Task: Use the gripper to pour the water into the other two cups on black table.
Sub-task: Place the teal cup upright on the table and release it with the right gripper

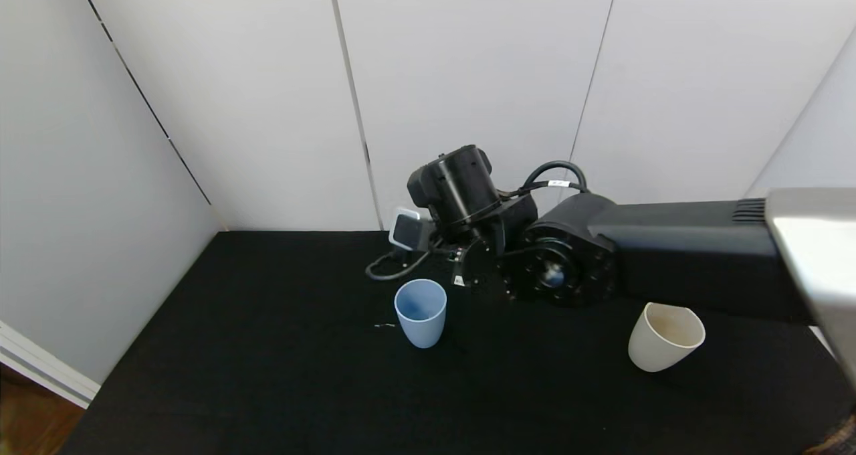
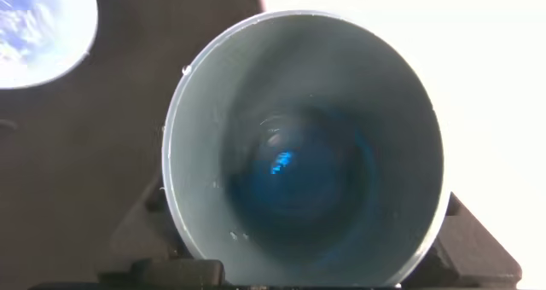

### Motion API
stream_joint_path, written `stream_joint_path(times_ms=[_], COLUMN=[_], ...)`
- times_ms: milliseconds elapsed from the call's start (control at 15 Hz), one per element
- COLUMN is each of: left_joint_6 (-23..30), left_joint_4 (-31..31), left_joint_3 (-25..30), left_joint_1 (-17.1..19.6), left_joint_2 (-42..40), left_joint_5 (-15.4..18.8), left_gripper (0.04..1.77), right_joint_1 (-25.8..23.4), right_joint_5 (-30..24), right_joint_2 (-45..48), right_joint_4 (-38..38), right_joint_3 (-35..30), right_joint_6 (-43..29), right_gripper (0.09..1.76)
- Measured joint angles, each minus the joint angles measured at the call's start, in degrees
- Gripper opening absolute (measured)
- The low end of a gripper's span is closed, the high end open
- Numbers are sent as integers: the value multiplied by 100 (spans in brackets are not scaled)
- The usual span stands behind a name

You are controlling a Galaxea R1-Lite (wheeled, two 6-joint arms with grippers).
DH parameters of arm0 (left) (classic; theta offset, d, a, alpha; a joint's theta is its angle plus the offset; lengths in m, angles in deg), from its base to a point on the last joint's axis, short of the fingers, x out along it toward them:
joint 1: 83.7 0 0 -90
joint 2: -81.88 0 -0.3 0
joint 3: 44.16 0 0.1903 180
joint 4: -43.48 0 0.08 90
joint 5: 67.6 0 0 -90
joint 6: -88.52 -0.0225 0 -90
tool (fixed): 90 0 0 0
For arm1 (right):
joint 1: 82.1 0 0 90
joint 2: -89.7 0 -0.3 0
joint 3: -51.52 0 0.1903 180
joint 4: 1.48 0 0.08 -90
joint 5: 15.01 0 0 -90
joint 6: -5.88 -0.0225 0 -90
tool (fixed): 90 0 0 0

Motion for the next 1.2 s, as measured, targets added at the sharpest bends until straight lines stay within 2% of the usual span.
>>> stream_joint_path(times_ms=[133,267,467,667,933,1200], left_joint_6=[0,0,0,2,2,2], left_joint_4=[0,1,1,0,0,1], left_joint_3=[0,0,0,0,0,0], left_joint_1=[0,0,0,0,0,0], left_joint_2=[0,0,0,0,0,0], left_joint_5=[0,0,0,-2,0,0], left_gripper=[172,172,172,172,172,172], right_joint_1=[-155,-369,-752,-1084,-1401,-1502], right_joint_5=[-404,-778,-1332,-1712,-2059,-2159], right_joint_2=[317,684,1273,1758,2306,2739], right_joint_4=[358,443,312,-542,-2259,-2776], right_joint_3=[-26,-279,-1025,-1998,-3633,-4852], right_joint_6=[-1161,-1825,-2723,-3270,-3630,-4645], right_gripper=[121,121,121,121,121,121])
